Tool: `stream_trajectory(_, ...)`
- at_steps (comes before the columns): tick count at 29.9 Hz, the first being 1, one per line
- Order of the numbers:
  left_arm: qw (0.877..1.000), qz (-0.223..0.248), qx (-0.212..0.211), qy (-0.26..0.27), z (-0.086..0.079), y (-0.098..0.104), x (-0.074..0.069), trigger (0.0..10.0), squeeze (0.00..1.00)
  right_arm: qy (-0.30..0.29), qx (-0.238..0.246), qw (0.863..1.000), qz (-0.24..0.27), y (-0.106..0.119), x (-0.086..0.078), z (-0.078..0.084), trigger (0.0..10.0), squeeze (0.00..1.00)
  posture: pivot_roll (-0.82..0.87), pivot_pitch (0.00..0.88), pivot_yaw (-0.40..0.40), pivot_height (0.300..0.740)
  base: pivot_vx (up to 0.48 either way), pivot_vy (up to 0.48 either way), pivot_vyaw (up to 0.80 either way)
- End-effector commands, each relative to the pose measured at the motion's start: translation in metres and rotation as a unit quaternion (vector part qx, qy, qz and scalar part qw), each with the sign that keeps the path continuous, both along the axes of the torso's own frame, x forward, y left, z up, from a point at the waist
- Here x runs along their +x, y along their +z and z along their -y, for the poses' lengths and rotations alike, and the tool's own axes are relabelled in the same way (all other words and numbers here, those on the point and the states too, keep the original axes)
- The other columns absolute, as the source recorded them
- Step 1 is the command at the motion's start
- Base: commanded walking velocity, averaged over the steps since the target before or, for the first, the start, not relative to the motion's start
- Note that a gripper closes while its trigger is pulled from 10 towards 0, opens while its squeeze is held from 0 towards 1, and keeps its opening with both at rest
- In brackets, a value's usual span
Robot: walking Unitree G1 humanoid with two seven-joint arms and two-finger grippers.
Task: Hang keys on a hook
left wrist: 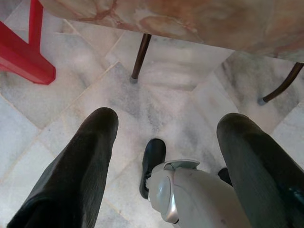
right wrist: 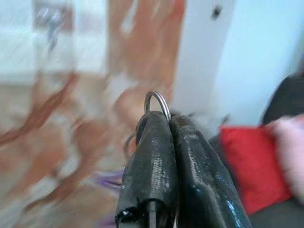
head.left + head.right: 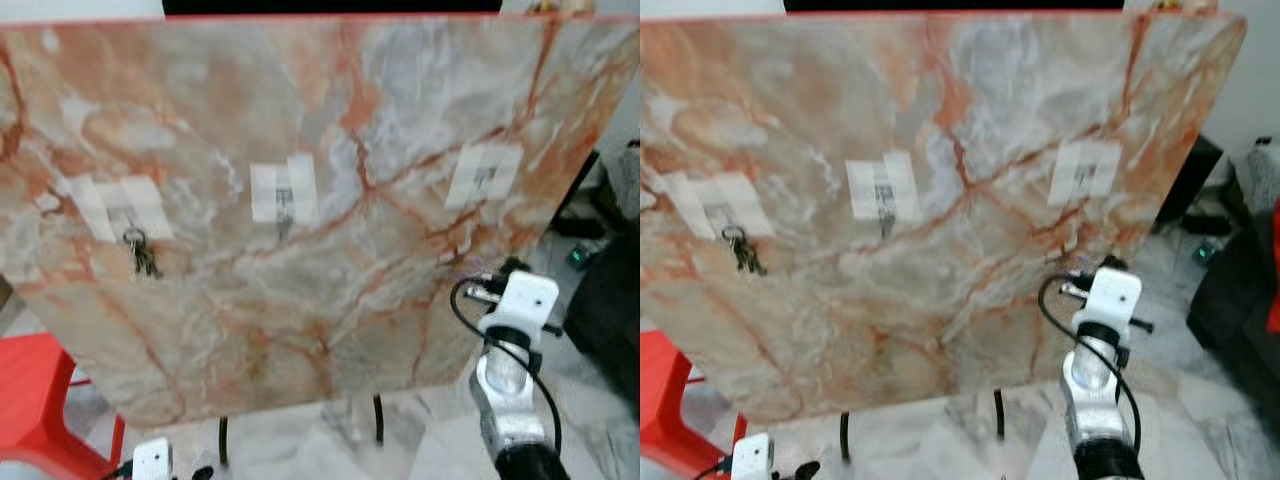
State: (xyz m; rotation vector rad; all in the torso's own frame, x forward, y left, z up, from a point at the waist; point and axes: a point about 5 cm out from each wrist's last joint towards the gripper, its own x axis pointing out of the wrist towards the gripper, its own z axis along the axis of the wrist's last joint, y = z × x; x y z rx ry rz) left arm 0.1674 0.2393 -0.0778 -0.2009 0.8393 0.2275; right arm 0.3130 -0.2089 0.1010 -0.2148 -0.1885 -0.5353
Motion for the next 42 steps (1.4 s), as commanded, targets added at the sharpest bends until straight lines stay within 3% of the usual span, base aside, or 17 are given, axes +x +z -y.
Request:
stream_trajectory(1,1.0,-0.012,-0.001,-0.001,0.001,-0.003,-0.004,10.0,0.0,-0.014,-0.044,0.999,0.02,0.016,0.008,0.002,10.0,0.0,0.02,0.0,-0.032,0.74,0.0,0.0,0.0)
stream_trajectory(9,1.0,-0.011,0.001,-0.001,0.0,-0.002,-0.003,10.0,0.0,-0.025,-0.138,0.99,0.016,0.025,0.018,0.001,10.0,0.0,0.03,0.0,-0.029,0.74,0.0,0.0,0.0)
stream_trajectory(11,1.0,-0.011,0.001,-0.001,0.0,-0.002,-0.003,10.0,0.0,-0.001,-0.168,0.986,0.001,0.028,0.028,-0.006,10.0,0.0,0.03,0.0,-0.028,0.74,0.0,0.0,0.0)
stream_trajectory(21,1.0,-0.01,0.002,-0.001,-0.001,-0.001,-0.002,10.0,0.0,0.004,-0.163,0.986,-0.021,0.031,0.041,-0.008,10.0,0.0,0.04,0.0,-0.027,0.74,0.0,0.0,0.0)
stream_trajectory(32,1.0,-0.01,0.0,-0.002,-0.001,-0.002,-0.003,10.0,0.0,-0.013,-0.203,0.979,-0.011,0.03,0.039,-0.008,10.0,0.0,0.04,0.0,-0.026,0.74,0.0,0.0,0.0)
stream_trajectory(34,1.0,-0.009,-0.001,-0.003,0.001,-0.002,-0.002,10.0,0.0,-0.013,-0.228,0.973,-0.002,0.035,0.042,-0.01,10.0,0.0,0.04,0.0,-0.025,0.74,0.0,0.0,0.0)
stream_trajectory(42,1.0,-0.007,-0.003,-0.003,0.002,-0.001,0.0,10.0,0.0,-0.002,-0.232,0.973,-0.006,0.042,0.049,-0.013,10.0,0.0,0.04,0.0,-0.033,0.74,0.0,0.0,0.0)
